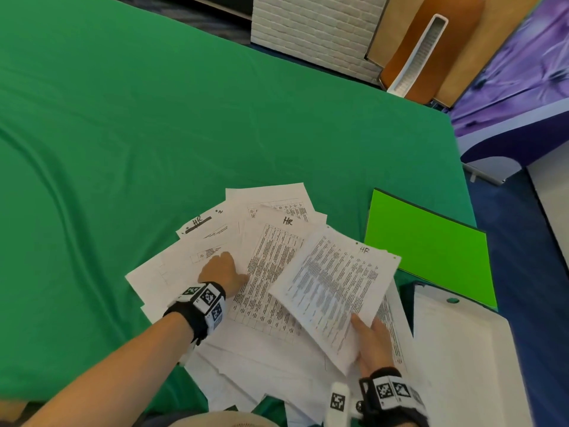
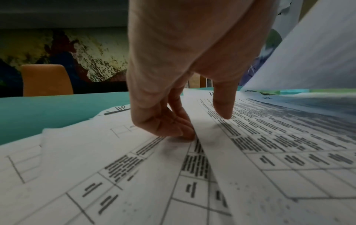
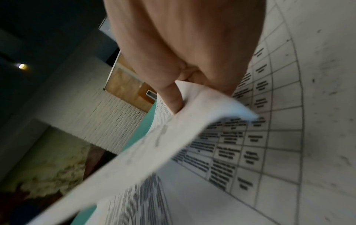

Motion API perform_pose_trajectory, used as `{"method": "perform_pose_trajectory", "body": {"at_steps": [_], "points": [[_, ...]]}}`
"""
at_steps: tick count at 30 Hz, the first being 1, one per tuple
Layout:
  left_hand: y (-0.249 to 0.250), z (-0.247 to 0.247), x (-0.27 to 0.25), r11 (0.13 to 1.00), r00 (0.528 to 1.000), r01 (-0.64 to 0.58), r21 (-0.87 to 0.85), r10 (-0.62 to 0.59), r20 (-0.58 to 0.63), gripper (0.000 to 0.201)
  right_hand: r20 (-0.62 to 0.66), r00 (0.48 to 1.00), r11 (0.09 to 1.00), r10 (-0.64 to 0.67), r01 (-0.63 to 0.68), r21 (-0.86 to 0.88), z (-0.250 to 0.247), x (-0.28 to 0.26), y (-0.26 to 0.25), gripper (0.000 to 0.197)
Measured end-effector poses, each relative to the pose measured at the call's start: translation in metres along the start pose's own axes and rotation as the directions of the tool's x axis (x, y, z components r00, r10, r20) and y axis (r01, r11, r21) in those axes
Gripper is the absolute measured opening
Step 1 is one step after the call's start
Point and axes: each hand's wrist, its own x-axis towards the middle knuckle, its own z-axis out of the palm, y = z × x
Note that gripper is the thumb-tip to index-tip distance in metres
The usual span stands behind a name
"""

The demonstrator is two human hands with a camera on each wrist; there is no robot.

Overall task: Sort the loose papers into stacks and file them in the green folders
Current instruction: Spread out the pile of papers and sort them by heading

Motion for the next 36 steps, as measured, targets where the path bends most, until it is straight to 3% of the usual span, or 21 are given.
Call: {"method": "perform_pose_trajectory", "body": {"at_steps": [4, 9, 14, 17, 21, 23, 25, 27, 30, 36], "points": [[0.007, -0.001, -0.004, 0.999, 0.999, -0.04, -0.014, 0.04, -0.006, 0.028, -0.002, 0.998, 0.989, -0.06, 0.059, -0.136, 0.013, -0.005, 0.004, 0.03], [0.011, -0.003, -0.01, 0.993, 0.987, -0.097, -0.071, 0.087, -0.132, 0.018, 0.058, 0.997, 0.984, -0.059, 0.068, -0.165, 0.022, -0.011, -0.006, 0.023], [0.021, -0.003, -0.02, 0.972, 0.949, -0.159, 0.175, 0.199, -0.246, 0.027, 0.117, 0.992, 0.988, -0.037, 0.054, -0.144, 0.034, -0.012, -0.013, 0.027], [0.026, -0.002, -0.022, 0.974, 0.957, -0.167, 0.152, 0.197, -0.213, 0.034, 0.17, 0.985, 0.996, -0.032, 0.046, -0.081, 0.041, -0.016, -0.021, 0.034], [0.026, 0.004, -0.022, 0.988, 0.982, -0.155, 0.016, 0.156, -0.103, 0.055, 0.359, 0.932, 0.981, 0.059, 0.013, -0.194, 0.052, -0.021, -0.027, 0.031], [0.024, 0.006, -0.021, 0.991, 0.988, -0.135, -0.01, 0.134, -0.079, 0.048, 0.302, 0.953, 0.971, 0.023, 0.05, -0.233, 0.049, -0.017, -0.026, 0.033], [0.017, 0.007, -0.018, 0.991, 0.988, -0.128, -0.023, 0.126, -0.085, 0.034, 0.0, 0.995, 0.894, -0.104, 0.094, -0.438, 0.033, -0.002, -0.025, 0.048], [0.008, 0.003, -0.015, 0.993, 0.989, -0.114, -0.033, 0.111, -0.097, 0.02, -0.247, 0.95, 0.712, -0.19, -0.04, -0.701, 0.011, 0.01, -0.026, 0.067], [-0.004, -0.007, -0.014, 0.994, 0.987, -0.084, -0.064, 0.074, -0.146, 0.024, -0.297, 0.939, 0.469, -0.175, -0.186, -0.863, -0.015, 0.017, -0.026, 0.085], [-0.018, -0.017, -0.011, 0.98, 0.957, -0.033, -0.196, -0.026, -0.29, 0.034, -0.309, 0.945, 0.318, -0.109, -0.262, -0.911, -0.021, 0.028, -0.025, 0.107]]}}
